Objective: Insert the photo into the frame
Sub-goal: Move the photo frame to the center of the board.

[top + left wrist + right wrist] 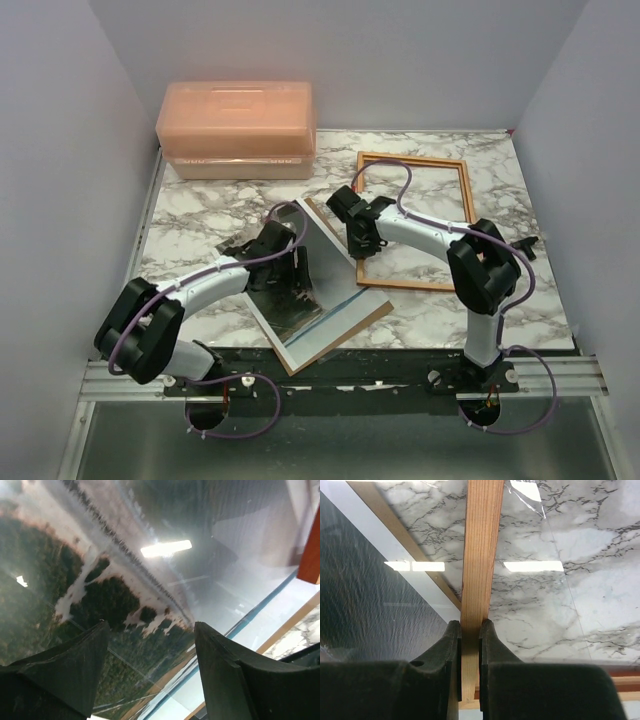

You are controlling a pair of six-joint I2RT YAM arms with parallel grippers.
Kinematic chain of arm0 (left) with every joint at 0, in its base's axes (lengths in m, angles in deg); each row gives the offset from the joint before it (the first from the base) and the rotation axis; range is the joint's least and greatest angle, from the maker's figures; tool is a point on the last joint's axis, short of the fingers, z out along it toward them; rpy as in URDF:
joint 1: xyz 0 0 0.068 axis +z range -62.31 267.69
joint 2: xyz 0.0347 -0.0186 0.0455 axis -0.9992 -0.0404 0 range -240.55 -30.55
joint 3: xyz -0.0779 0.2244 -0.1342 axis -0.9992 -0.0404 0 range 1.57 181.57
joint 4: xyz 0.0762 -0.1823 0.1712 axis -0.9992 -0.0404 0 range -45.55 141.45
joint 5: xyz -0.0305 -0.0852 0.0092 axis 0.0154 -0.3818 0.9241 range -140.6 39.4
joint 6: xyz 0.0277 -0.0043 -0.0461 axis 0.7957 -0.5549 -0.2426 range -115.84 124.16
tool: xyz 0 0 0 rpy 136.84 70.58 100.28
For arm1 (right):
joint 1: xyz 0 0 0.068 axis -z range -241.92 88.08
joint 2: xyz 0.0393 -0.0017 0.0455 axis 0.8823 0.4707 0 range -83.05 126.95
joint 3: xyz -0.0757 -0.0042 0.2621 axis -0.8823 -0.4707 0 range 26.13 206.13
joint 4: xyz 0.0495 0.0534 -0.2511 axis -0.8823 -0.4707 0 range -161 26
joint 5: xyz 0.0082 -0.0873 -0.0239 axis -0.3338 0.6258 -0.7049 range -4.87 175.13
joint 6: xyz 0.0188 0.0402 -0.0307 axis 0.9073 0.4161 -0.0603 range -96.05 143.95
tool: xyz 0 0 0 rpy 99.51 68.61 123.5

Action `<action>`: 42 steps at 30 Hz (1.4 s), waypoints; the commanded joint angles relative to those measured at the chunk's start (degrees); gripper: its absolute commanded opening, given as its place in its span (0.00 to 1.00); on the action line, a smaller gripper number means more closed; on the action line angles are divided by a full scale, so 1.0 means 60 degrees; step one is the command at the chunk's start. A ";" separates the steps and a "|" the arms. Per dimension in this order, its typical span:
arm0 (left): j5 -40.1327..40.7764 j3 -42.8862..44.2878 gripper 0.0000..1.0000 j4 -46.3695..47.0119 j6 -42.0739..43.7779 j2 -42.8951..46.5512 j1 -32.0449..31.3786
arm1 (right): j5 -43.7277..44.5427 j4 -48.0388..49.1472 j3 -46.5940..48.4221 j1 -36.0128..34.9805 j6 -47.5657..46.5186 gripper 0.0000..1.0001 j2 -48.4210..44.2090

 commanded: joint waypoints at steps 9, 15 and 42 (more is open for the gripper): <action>0.0544 0.0253 0.60 -0.0802 0.0555 -0.1234 0.0051 | 0.0677 -0.0004 -0.0381 0.0254 -0.0765 0.00 -0.0698; 0.0494 0.0244 0.60 -0.1090 0.0546 -0.0997 0.0409 | 0.0445 0.0213 -0.1173 0.0698 -0.1066 0.00 -0.1216; -0.3561 -0.1053 0.82 -0.0143 0.0166 0.1874 0.3486 | -0.0583 0.1067 -0.2211 0.1210 -0.1204 0.56 -0.1231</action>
